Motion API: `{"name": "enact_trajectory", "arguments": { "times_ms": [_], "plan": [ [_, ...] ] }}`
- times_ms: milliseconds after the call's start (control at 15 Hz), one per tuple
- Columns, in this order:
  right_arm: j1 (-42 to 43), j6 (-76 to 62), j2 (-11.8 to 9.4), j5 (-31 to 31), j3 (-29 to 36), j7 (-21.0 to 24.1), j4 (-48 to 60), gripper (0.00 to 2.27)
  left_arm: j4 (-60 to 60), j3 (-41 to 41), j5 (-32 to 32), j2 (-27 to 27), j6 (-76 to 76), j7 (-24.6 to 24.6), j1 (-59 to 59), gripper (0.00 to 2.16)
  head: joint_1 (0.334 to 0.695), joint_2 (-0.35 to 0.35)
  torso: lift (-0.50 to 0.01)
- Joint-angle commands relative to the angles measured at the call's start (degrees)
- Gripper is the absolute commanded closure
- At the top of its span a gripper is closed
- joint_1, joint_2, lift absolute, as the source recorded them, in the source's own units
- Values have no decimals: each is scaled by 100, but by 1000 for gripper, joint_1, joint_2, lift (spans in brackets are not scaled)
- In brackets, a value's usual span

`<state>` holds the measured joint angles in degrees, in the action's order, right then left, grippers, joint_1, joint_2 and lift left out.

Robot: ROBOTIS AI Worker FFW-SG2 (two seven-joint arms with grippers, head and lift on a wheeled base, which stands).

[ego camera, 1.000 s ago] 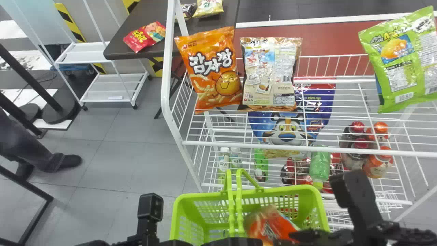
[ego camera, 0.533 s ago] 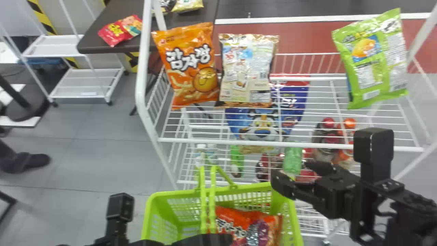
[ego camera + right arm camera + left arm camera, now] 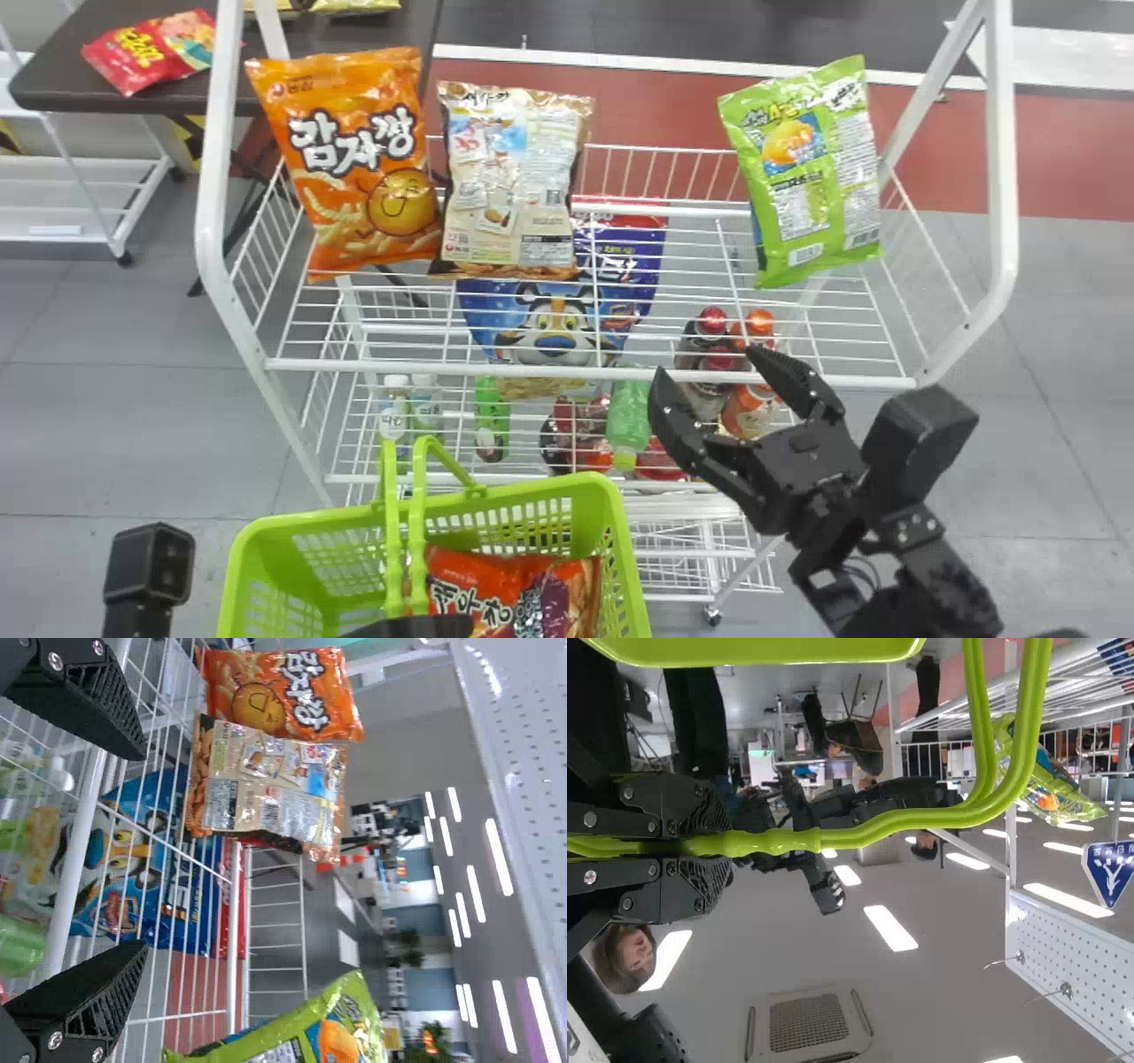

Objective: Hold basket handle with left hand then pick Saewookkang with right hand and place into basket

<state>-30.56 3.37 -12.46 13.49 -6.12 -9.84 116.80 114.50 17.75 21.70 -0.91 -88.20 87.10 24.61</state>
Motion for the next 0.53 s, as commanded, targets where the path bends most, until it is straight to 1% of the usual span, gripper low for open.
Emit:
{"name": "enact_trajectory", "arguments": {
  "times_ms": [0,133,467],
  "plan": [
    [-161,-833,-29,-57,-100,9,-369,46,-16,0,1,3,-183,0,-9,2152,695,-101,-19],
    [-240,-1132,-20,-57,-144,17,-536,46,-25,18,1,3,-183,0,-9,2152,695,-103,-19],
    [-275,-1185,-37,-57,-135,114,-589,46,-51,44,1,-6,-183,17,-17,2152,695,-109,-19]
  ]
}}
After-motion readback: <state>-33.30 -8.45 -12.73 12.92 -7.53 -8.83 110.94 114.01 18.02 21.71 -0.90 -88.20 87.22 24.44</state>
